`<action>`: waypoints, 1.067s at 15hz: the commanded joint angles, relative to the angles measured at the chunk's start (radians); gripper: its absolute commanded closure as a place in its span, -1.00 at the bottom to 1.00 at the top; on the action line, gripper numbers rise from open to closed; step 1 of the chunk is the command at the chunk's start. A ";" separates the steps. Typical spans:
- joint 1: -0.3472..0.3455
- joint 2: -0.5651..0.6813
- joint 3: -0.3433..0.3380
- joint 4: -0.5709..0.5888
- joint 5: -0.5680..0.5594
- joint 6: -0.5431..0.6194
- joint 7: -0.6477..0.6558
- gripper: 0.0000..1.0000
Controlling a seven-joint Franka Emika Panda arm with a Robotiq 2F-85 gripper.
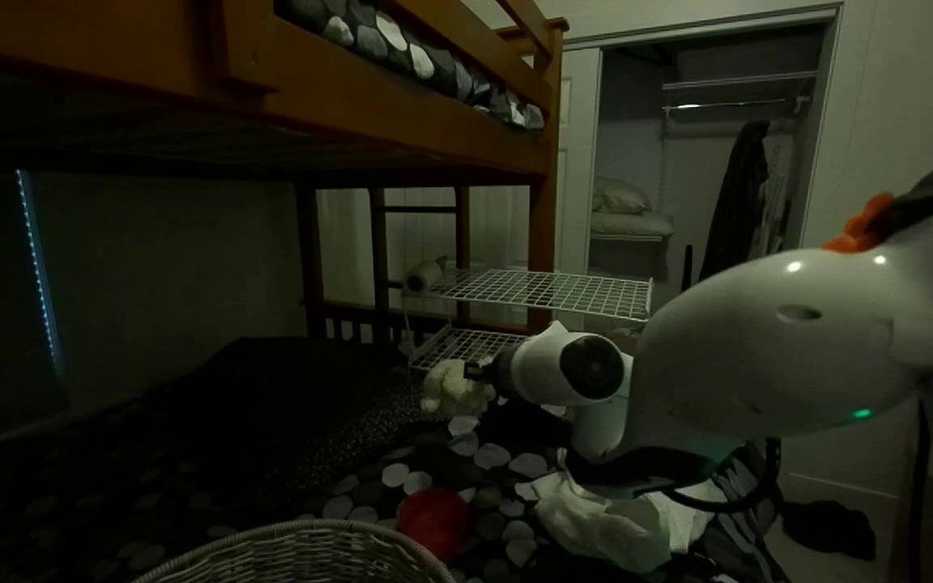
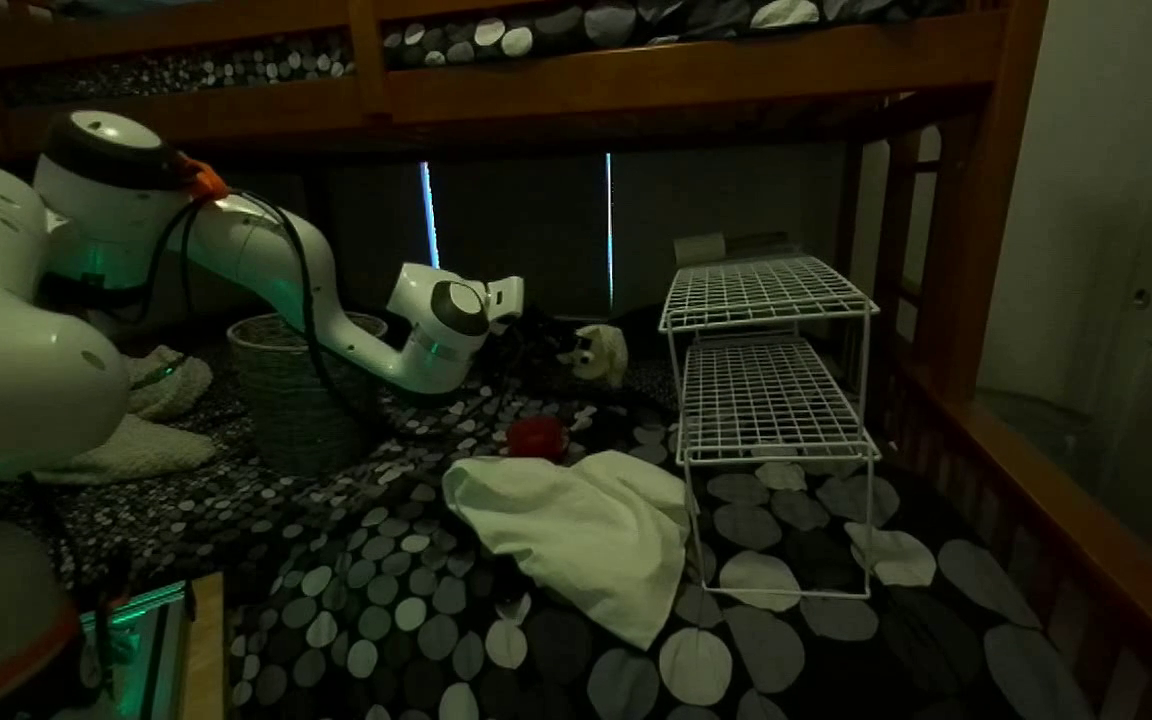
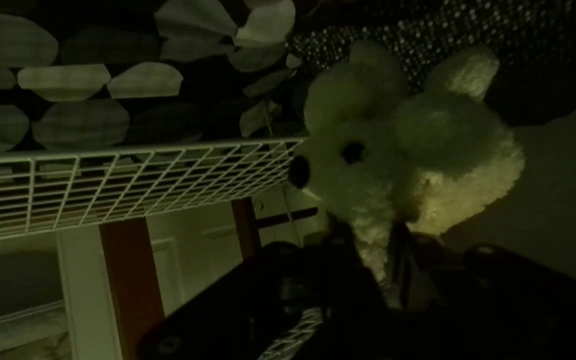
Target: Pick up the white teddy and put it in the red bowl on the bed
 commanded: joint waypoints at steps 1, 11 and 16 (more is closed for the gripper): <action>-0.026 0.246 0.029 -0.191 -0.277 0.134 -0.016 0.90; -0.149 0.612 0.048 -0.334 -0.715 0.185 -0.125 0.64; -0.310 0.631 0.336 -0.255 -0.701 0.093 -0.110 0.91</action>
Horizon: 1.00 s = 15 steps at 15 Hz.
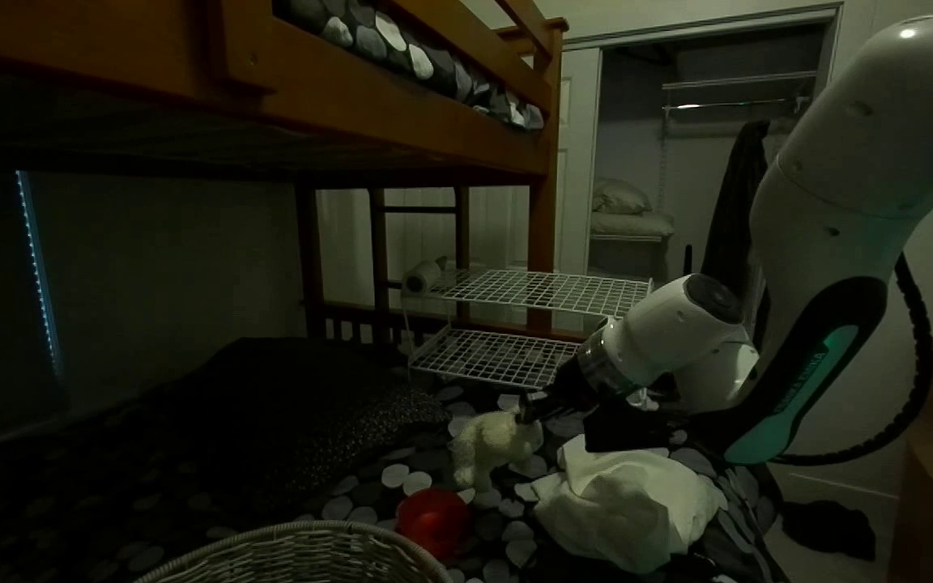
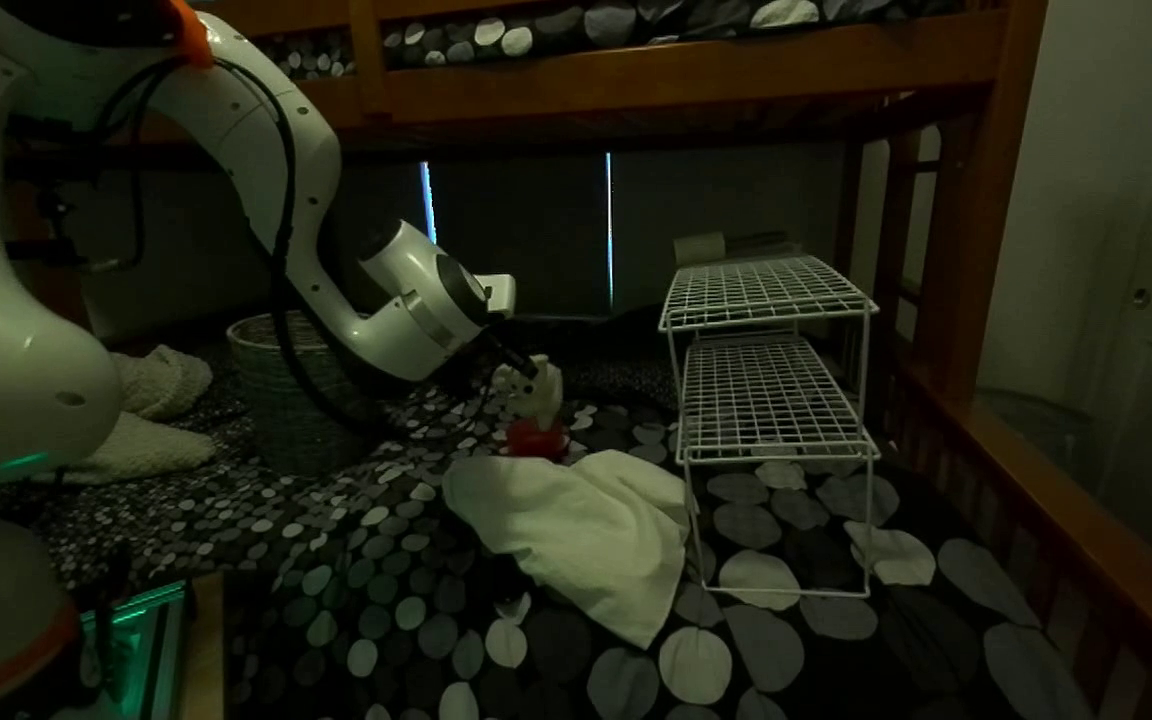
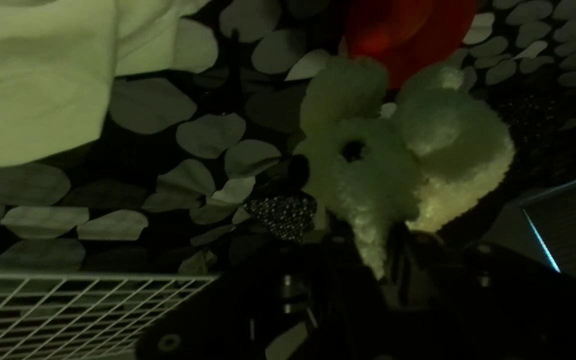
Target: Pick up the white teddy and put it in the red bowl on the bed
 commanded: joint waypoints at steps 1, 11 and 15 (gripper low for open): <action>-0.106 -0.015 0.174 0.075 -0.032 -0.038 0.059 0.91; -0.323 -0.063 0.419 0.255 -0.022 -0.234 0.099 0.91; -0.433 -0.073 0.563 0.289 -0.036 -0.281 0.078 0.91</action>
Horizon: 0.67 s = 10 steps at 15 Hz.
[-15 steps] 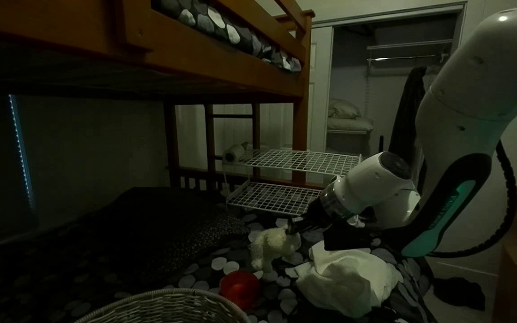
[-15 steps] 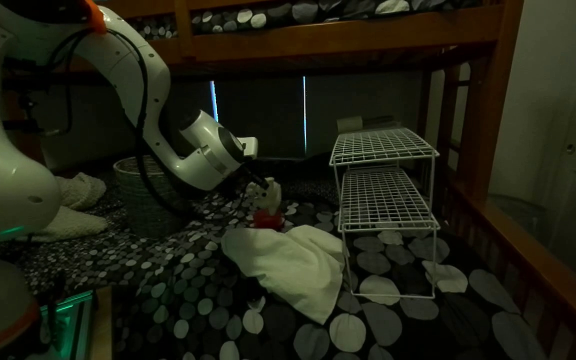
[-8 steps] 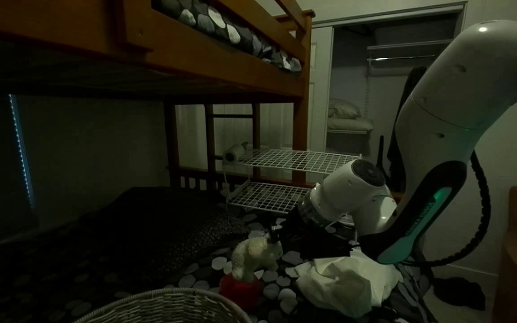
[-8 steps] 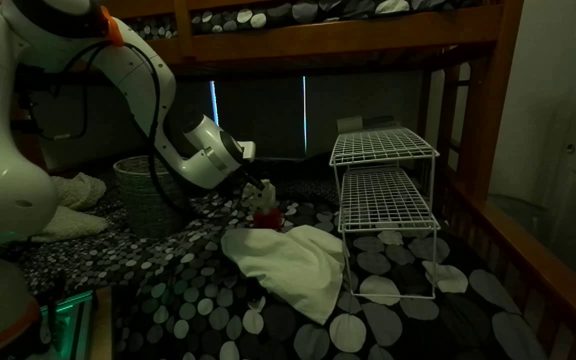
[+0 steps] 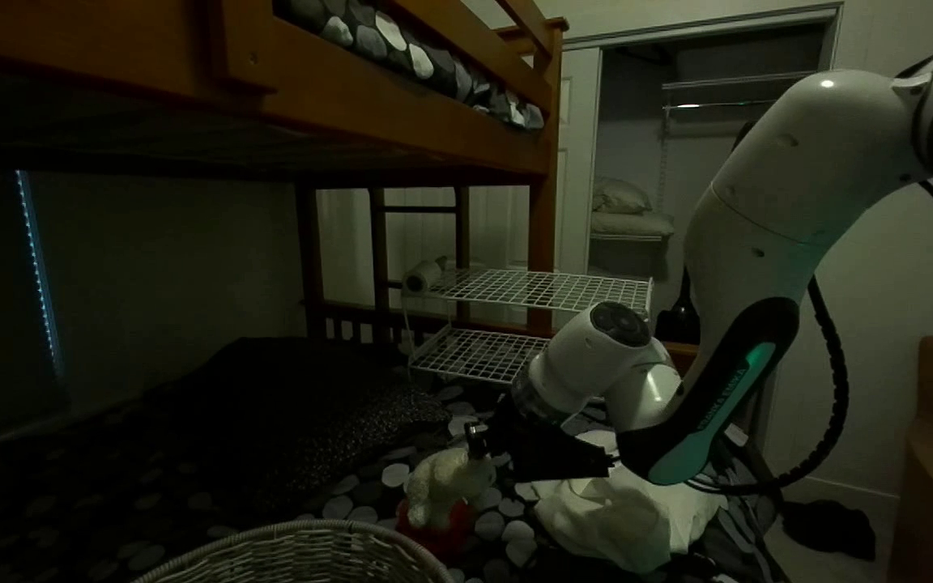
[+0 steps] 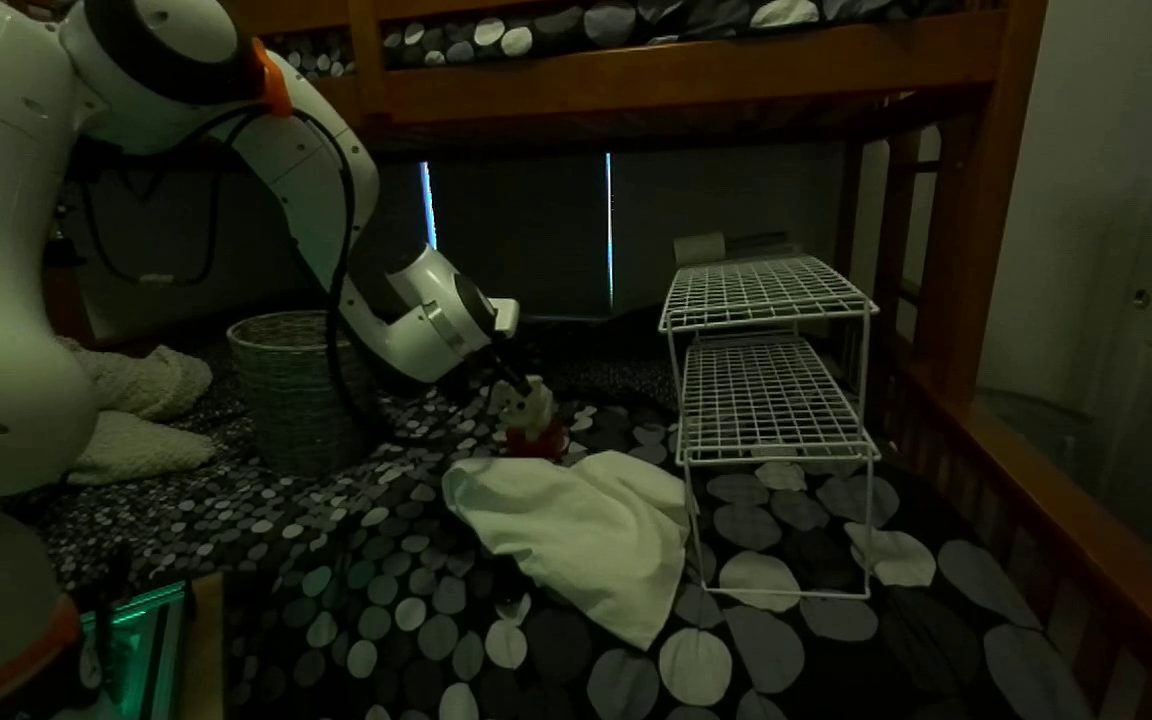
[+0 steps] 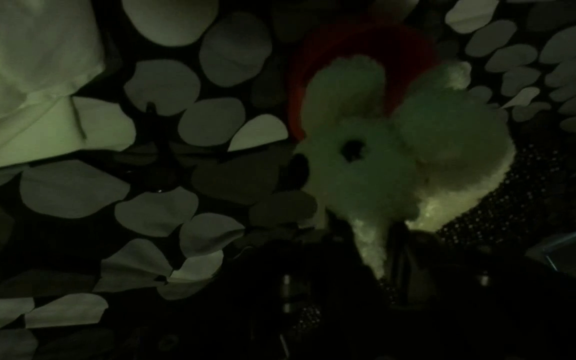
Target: Pick up the white teddy and put it in the red bowl on the bed
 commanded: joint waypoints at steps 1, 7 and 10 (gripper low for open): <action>-0.030 -0.045 0.033 0.039 -0.034 -0.022 0.048 0.91; -0.037 -0.162 0.027 0.098 -0.061 0.007 0.151 0.91; -0.047 -0.208 0.028 0.154 -0.079 0.037 0.211 0.91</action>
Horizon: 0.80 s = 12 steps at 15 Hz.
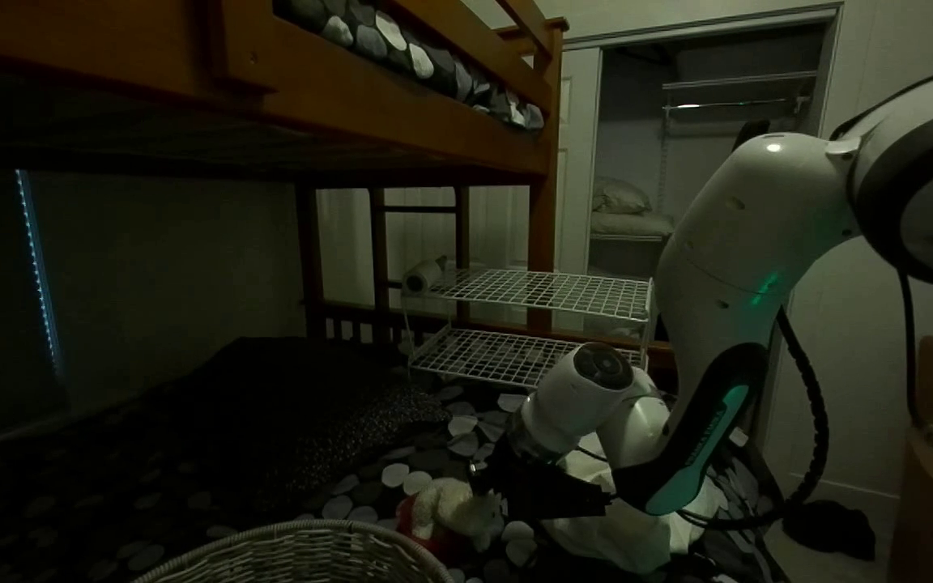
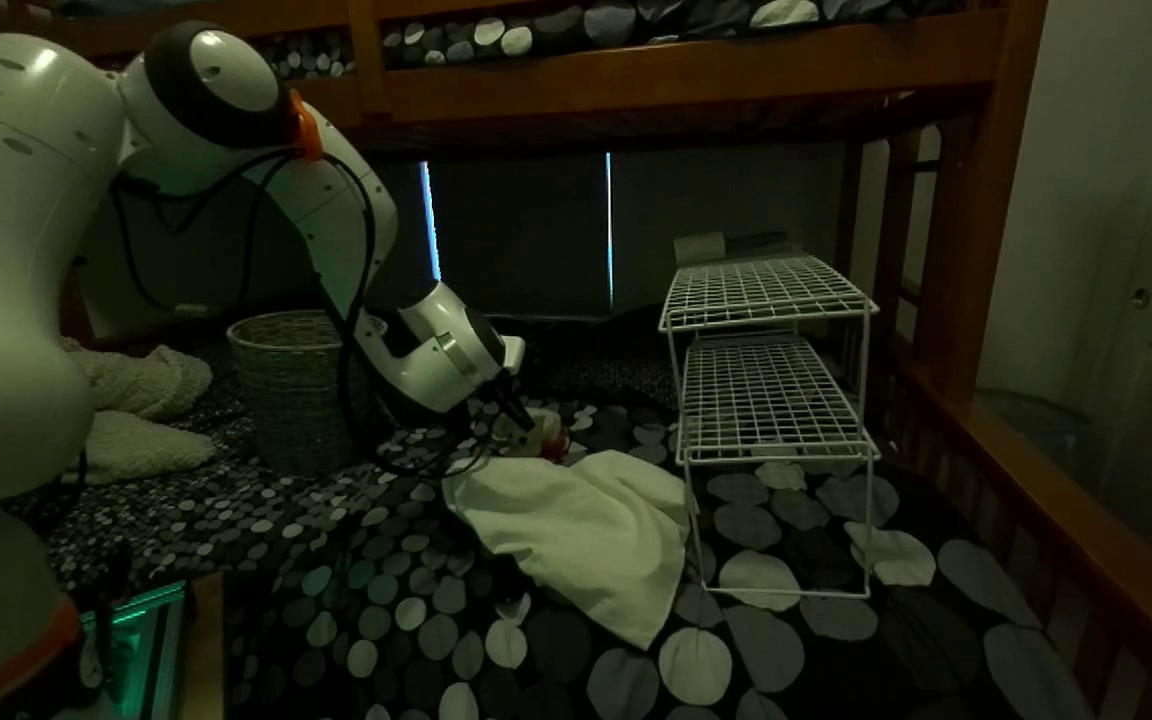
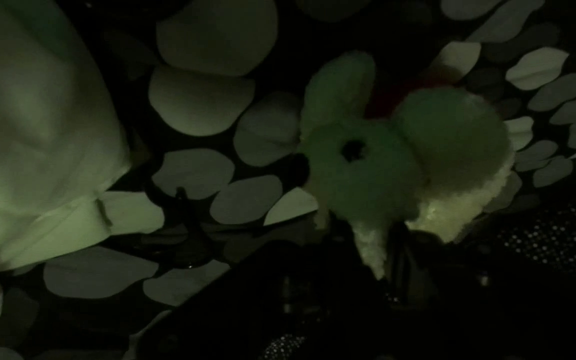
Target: Pick up the white teddy and put it in the red bowl on the bed
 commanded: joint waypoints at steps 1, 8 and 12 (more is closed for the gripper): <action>-0.016 -0.070 0.000 0.095 -0.037 0.047 0.100 0.91; -0.021 -0.071 -0.008 0.161 -0.205 0.057 0.257 0.91; -0.019 -0.134 -0.006 0.210 -0.275 0.050 0.368 0.91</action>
